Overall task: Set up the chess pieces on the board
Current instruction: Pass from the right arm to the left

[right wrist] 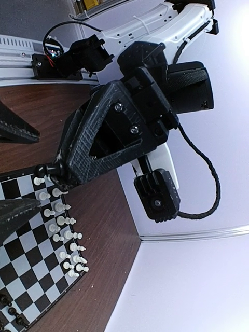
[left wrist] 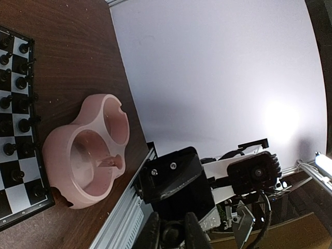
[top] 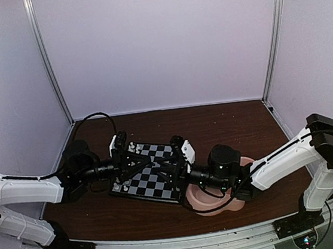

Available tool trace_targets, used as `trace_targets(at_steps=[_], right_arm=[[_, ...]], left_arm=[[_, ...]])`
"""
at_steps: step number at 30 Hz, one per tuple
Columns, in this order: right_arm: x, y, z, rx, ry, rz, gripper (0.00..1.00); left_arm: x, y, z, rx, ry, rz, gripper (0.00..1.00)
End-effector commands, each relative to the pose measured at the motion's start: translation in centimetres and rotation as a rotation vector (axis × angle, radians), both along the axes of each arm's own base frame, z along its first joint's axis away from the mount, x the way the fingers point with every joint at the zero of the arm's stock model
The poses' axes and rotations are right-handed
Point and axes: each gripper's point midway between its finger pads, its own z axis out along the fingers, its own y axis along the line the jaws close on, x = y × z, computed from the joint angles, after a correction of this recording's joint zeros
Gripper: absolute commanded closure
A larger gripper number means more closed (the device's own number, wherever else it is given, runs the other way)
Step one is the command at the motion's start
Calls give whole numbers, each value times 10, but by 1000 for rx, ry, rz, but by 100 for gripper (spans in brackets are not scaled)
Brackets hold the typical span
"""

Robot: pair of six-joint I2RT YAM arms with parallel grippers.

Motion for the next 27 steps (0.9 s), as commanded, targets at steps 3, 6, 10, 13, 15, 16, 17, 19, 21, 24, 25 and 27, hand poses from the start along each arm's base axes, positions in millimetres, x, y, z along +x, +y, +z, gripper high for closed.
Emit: trace_targets(at_steps=[3, 6, 10, 13, 15, 16, 17, 19, 21, 24, 25, 27], right_arm=[[-1, 13, 7, 19, 1, 50, 70], [-1, 16, 6, 15, 4, 59, 75], [-2, 17, 9, 22, 1, 69, 87], [-3, 18, 9, 20, 2, 72, 95], [-2, 17, 9, 21, 3, 70, 100], [-2, 16, 9, 21, 5, 68, 100], [-2, 15, 10, 22, 7, 67, 100], [-2, 14, 10, 19, 16, 65, 100], [0, 14, 5, -16, 44, 56, 100], [3, 17, -11, -144, 117, 41, 100], [5, 17, -20, -201, 149, 32, 100], [6, 15, -36, -319, 214, 15, 100]], left_arm=[[-3, 0, 9, -26, -37, -18, 85], [-4, -1, 8, -28, -34, -20, 85], [-4, 0, 7, -26, -33, -21, 85], [-4, 0, 5, -24, -31, -17, 85], [-3, 0, 4, -22, -29, -14, 85], [-3, 0, 4, -22, -30, -13, 83], [-3, 1, 4, -21, -29, -9, 81], [-1, 2, 1, -12, -30, 1, 69], [1, 3, -3, 11, -39, 11, 56], [9, 10, -8, 70, -85, 36, 45], [13, 14, -14, 109, -97, 55, 42], [22, 26, -24, 186, -123, 108, 39]])
